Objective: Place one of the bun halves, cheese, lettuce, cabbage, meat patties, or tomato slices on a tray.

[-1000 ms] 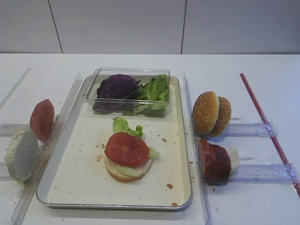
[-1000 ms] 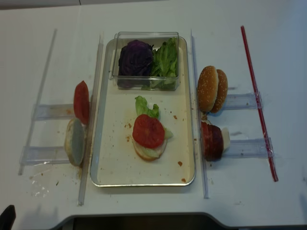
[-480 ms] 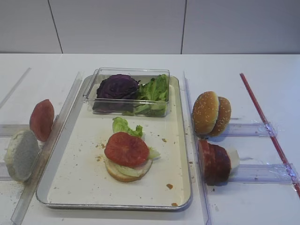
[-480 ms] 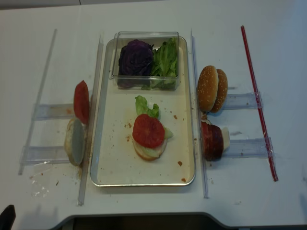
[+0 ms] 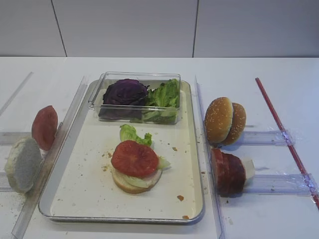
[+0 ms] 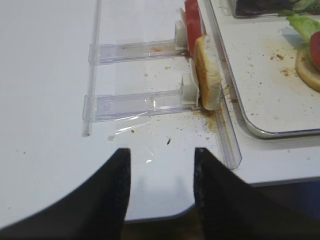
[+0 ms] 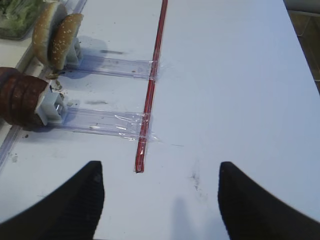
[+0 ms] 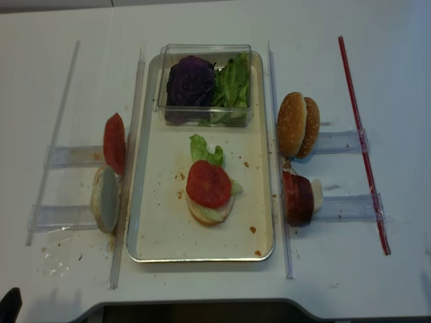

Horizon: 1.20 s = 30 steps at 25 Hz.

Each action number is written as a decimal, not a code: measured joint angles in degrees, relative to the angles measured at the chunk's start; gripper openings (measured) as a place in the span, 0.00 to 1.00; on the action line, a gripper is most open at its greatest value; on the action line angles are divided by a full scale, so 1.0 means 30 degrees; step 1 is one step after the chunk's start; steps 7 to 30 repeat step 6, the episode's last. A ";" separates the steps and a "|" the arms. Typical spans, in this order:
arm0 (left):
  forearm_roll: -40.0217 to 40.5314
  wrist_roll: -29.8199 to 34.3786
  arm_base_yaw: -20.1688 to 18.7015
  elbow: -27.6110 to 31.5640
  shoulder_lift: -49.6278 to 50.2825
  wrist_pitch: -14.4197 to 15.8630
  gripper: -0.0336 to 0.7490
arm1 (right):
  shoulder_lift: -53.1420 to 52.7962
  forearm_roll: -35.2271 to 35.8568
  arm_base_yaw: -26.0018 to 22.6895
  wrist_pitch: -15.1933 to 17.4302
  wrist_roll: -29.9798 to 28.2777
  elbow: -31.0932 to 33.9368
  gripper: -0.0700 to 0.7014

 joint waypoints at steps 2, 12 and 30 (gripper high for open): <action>0.0000 0.0000 0.0000 0.0000 0.0000 0.0000 0.41 | 0.0000 0.0000 0.0000 0.0000 0.0000 0.0000 0.74; 0.0000 0.0000 0.0000 0.0000 0.0000 0.0000 0.41 | 0.0000 0.0000 0.0000 0.0000 0.0000 0.0000 0.74; 0.0000 0.0000 0.0000 0.0000 0.0000 0.0000 0.41 | 0.0000 0.0000 0.0000 0.0000 0.0000 0.0000 0.74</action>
